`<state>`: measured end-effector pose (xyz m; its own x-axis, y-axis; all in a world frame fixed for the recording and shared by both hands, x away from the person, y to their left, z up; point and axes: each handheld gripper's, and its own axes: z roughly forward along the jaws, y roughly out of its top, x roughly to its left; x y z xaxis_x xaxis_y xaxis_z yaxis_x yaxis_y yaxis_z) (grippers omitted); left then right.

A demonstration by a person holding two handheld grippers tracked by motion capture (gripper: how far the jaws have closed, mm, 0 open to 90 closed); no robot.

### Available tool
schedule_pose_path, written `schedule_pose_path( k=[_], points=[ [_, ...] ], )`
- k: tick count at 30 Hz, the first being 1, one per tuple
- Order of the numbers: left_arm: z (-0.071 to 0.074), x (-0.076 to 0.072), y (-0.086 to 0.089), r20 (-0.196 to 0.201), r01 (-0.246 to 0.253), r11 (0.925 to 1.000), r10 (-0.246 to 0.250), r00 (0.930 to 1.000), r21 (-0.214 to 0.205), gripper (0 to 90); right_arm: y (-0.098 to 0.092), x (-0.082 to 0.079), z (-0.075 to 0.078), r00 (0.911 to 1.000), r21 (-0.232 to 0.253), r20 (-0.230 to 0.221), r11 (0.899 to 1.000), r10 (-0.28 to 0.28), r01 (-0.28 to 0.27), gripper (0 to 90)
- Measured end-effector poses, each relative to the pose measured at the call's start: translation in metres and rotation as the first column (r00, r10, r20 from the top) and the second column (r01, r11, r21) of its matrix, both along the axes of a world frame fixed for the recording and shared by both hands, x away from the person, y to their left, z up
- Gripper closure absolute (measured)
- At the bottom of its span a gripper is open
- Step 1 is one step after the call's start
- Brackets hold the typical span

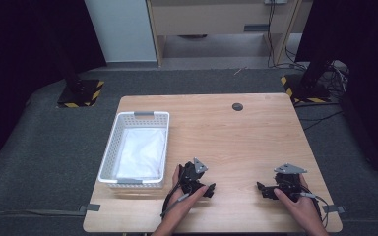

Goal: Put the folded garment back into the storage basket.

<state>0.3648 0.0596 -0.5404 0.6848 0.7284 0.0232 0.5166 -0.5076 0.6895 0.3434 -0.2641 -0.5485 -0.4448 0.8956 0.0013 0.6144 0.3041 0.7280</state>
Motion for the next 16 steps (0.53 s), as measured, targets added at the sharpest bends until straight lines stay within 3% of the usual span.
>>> schedule_pose_path(
  k=[7, 16],
  points=[
    [-0.002, -0.001, 0.001, 0.020, 0.004, 0.9998, -0.004, 0.9998, -0.018, 0.0, -0.002, -0.007, 0.000, 0.9988, -0.003, 0.004, 0.999, 0.049, -0.049, 0.7],
    [-0.002, -0.005, 0.001, 0.019, 0.007, 0.9998, -0.007, 0.9998, -0.017, 0.0, -0.005, -0.012, 0.000, 0.9989, -0.003, 0.005, 0.999, 0.046, -0.046, 0.7]
  ],
)
